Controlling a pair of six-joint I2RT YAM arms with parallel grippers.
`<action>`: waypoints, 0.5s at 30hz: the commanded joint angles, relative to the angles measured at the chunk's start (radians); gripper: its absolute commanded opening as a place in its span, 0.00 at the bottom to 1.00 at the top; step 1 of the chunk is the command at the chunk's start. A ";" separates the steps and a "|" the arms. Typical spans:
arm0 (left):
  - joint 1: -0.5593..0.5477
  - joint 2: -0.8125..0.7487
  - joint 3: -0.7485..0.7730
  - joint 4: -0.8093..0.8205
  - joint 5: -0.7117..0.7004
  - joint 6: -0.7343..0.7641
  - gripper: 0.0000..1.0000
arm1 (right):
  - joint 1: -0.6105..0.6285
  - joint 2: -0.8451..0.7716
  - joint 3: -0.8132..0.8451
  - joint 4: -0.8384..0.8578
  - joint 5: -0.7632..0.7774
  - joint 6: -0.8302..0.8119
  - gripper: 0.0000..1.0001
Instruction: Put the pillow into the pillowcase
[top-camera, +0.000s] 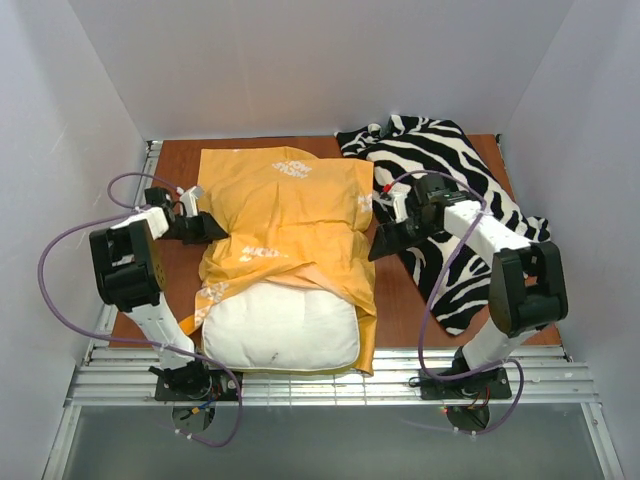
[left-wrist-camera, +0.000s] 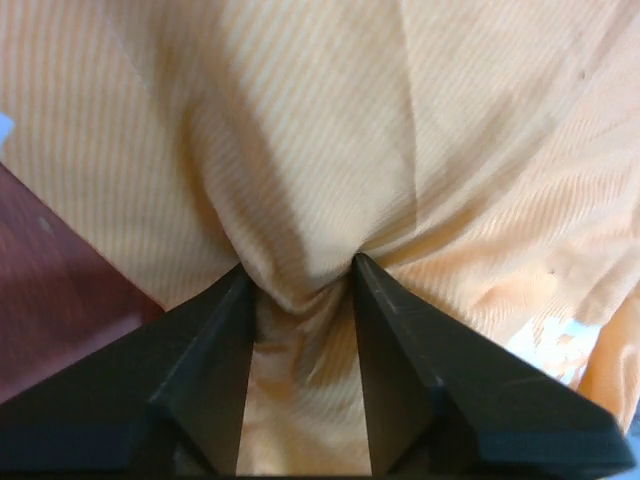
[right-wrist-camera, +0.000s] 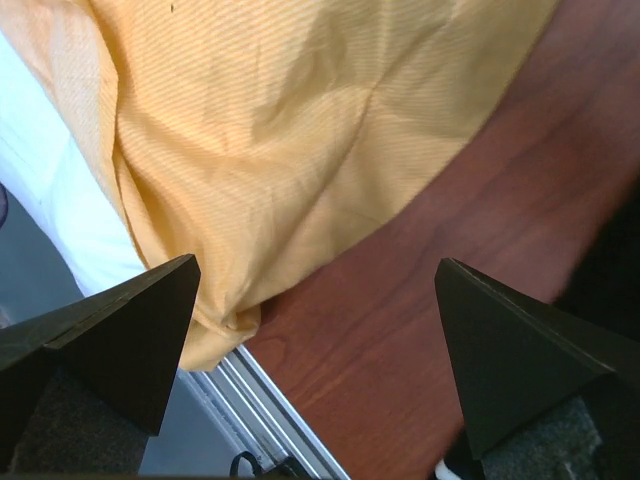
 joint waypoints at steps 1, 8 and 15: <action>-0.001 -0.190 -0.064 -0.075 -0.088 0.170 0.39 | 0.083 0.072 -0.014 0.126 -0.005 0.080 0.89; -0.031 -0.442 0.046 -0.204 0.098 0.530 0.60 | 0.136 0.227 0.075 0.309 0.239 0.178 0.82; -0.475 -0.655 -0.178 -0.277 -0.061 0.807 0.63 | 0.134 0.302 0.106 0.369 0.076 0.141 0.09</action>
